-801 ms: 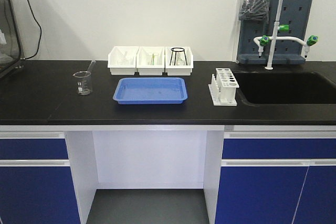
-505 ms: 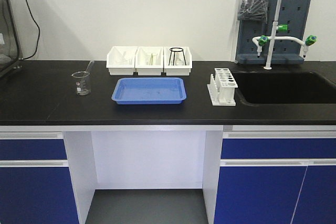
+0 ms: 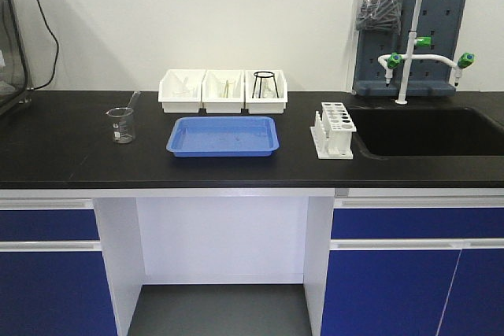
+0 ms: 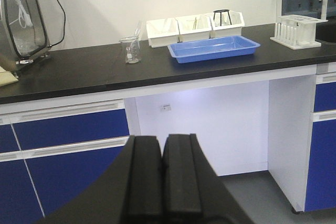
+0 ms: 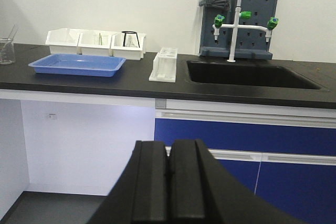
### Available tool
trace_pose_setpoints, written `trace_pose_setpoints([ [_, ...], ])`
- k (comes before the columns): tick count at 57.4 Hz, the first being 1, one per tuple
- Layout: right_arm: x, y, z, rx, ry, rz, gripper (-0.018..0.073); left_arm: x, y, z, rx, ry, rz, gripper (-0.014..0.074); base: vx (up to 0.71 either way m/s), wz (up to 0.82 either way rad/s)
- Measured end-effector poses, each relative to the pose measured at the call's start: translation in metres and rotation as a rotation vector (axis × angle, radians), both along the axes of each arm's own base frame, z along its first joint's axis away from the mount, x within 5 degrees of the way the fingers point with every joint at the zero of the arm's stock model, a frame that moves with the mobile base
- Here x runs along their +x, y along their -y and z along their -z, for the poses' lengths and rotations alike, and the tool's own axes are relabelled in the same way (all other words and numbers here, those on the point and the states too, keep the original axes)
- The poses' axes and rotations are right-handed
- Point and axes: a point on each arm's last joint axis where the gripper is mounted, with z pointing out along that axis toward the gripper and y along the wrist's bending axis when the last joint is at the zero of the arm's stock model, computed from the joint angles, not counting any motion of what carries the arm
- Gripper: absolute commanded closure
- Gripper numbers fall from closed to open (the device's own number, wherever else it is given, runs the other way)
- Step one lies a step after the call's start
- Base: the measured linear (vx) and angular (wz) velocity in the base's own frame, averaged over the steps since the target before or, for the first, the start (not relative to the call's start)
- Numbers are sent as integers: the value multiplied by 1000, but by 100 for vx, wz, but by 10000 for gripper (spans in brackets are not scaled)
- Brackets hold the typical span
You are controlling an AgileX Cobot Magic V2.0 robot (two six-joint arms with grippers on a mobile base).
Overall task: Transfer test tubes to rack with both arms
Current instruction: 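Drive the base closer to the bench with the white bins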
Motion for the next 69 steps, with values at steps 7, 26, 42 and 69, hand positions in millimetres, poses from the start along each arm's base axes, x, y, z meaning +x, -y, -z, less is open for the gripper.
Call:
trace_pose_setpoints([
  [7,0,0,0,0,0,0,571,0,0,0,0,0,0,600,4,-1],
  [26,0,0,0,0,0,0,571,0,0,0,0,0,0,600,10,0],
  [42,0,0,0,0,0,0,571,0,0,0,0,0,0,600,17,9],
  [69,0,0,0,0,0,0,571,0,0,0,0,0,0,600,17,7],
])
